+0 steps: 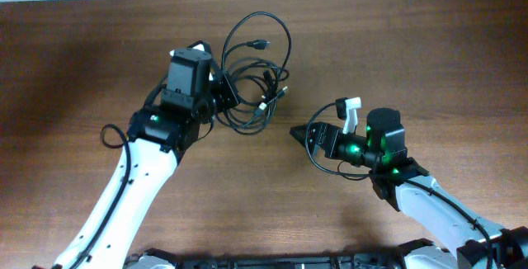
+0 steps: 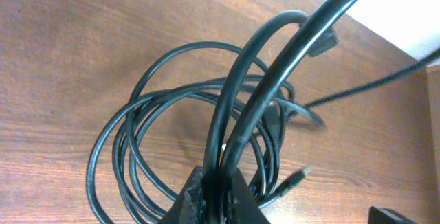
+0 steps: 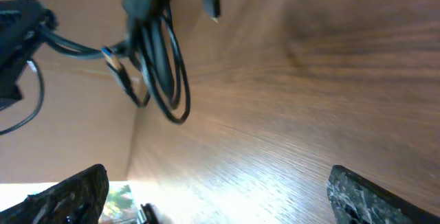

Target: Untangle cables

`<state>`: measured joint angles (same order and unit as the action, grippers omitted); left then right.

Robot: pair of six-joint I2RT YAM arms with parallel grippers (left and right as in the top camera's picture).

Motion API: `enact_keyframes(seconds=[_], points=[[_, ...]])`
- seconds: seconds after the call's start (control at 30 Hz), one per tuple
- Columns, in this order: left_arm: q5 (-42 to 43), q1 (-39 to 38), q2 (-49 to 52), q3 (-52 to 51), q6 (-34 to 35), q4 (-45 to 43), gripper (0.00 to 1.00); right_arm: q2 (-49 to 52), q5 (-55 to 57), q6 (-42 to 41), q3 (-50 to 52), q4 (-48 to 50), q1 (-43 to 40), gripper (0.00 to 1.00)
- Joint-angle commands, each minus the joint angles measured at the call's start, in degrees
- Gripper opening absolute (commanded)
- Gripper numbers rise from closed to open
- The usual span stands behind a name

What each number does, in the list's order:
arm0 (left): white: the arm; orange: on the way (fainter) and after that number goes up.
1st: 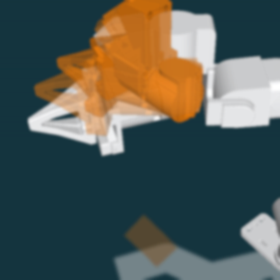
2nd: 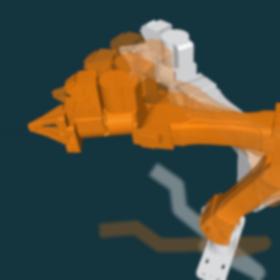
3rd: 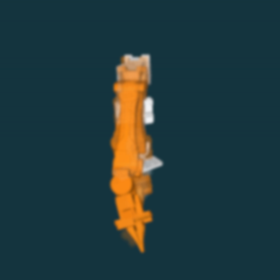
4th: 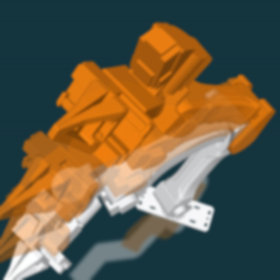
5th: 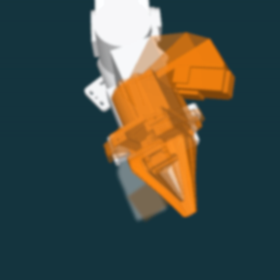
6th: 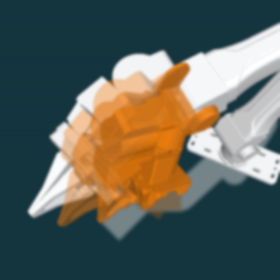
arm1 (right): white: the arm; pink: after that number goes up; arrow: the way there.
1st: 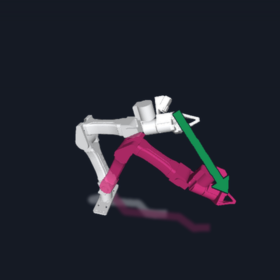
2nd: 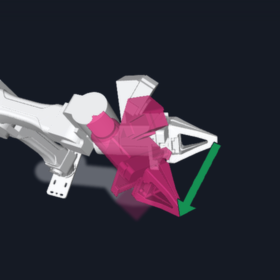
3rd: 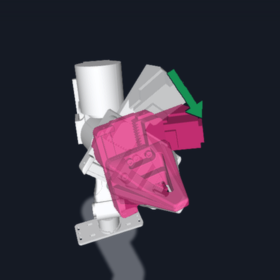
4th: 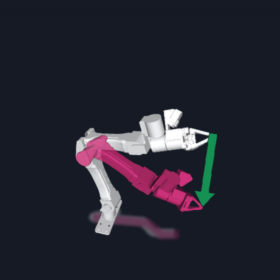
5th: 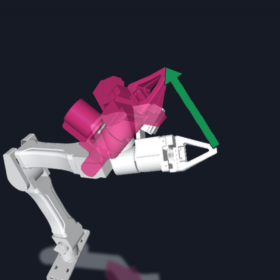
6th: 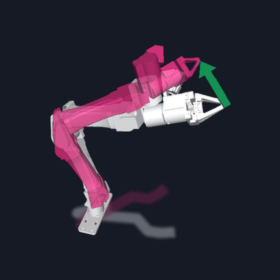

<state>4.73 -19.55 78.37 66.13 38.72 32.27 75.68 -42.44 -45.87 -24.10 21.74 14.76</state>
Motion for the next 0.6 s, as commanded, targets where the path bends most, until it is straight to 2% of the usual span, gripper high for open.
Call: enact_keyframes(seconds=[0.0,0.13,0.27,0.4,0.47,0.57], points=[[-0.2,-0.2,-1.2,0.6,-3.7,-0.2,0.0,-0.4,-2.0,-5.1,-0.5,3.6,-0.2,0.99],[1.7,-0.5,-1.2,0.6,-5.5,-0.2,0.0,-0.4,-1.9,-9.1,-0.5,6.2,-0.1,0.98],[1.9,-2.7,-1.2,0.6,-5.3,-0.2,0.0,-0.4,1.5,-9.7,-0.5,6.2,4.0,0.85],[2.0,-5.2,-1.2,0.6,2.8,-0.1,0.0,-0.4,19.8,-11.7,-0.5,6.2,13.1,0.85],[3.9,-5.9,-1.2,0.6,8.0,-0.1,0.0,-0.4,26.3,-11.7,-0.5,6.2,14.6,0.83],[4.9,-7.5,-1.2,0.6,15.1,-0.1,0.0,-0.3,27.3,-11.7,-0.5,6.1,15.0,0.67]])
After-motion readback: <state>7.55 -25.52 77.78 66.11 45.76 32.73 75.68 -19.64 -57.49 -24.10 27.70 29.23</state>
